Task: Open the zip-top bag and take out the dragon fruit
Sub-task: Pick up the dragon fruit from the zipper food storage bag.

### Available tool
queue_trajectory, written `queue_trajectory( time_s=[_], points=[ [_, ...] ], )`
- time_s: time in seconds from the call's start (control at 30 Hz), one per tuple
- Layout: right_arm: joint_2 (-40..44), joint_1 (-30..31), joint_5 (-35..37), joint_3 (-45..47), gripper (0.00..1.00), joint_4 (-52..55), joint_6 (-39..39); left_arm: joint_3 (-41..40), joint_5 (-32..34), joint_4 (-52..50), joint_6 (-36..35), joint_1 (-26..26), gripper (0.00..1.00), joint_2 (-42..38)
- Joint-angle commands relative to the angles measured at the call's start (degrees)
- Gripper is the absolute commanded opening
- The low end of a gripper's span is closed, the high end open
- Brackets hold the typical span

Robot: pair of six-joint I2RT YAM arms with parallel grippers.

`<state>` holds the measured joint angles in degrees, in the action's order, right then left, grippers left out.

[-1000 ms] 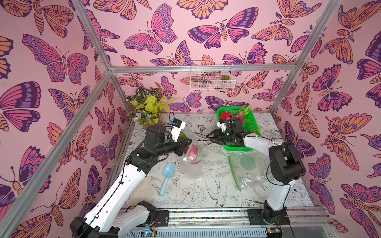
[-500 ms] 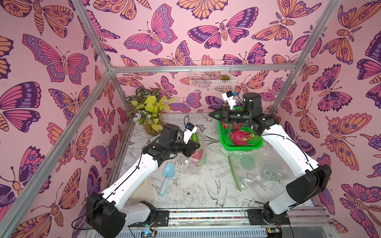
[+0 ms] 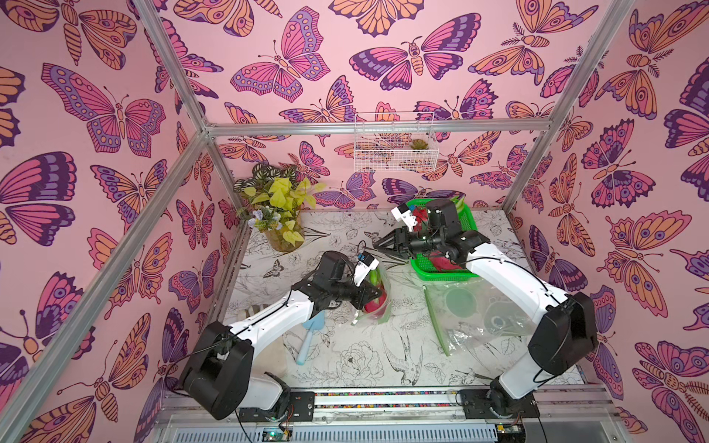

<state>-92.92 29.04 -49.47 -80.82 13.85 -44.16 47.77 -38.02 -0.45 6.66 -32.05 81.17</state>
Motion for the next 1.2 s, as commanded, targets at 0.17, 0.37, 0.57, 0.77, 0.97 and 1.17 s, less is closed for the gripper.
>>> queue_trajectory(
  time_s=[0.17, 0.37, 0.57, 0.77, 0.97, 1.17],
  points=[
    [5.9, 0.3, 9.2, 3.2, 0.46, 7.5, 7.7, -3.2, -1.8, 10.2, 2.0, -0.4, 0.00, 1.7],
    [6.2, 0.4, 16.6, 8.8, 0.57, 6.0, 9.0, -4.2, 2.7, 9.6, 3.5, -0.5, 0.10, -0.8],
    [0.0, 0.4, 13.1, 10.9, 0.60, 0.1, 7.0, -3.1, 6.2, 6.5, 3.5, -0.7, 0.15, -2.4],
    [-3.2, 0.5, 9.2, 12.7, 0.22, -7.2, 3.4, -0.5, 12.3, 1.1, 4.0, -1.3, 0.28, -4.1],
    [-3.0, 0.5, 9.5, 13.8, 0.07, -9.0, 2.8, 1.4, 20.5, -2.4, 6.0, -1.4, 0.38, -5.7],
    [-3.5, 0.5, 8.4, 14.1, 0.00, -10.6, 1.8, 3.0, 24.1, -3.4, 7.8, -1.4, 0.44, -4.1]
  ],
)
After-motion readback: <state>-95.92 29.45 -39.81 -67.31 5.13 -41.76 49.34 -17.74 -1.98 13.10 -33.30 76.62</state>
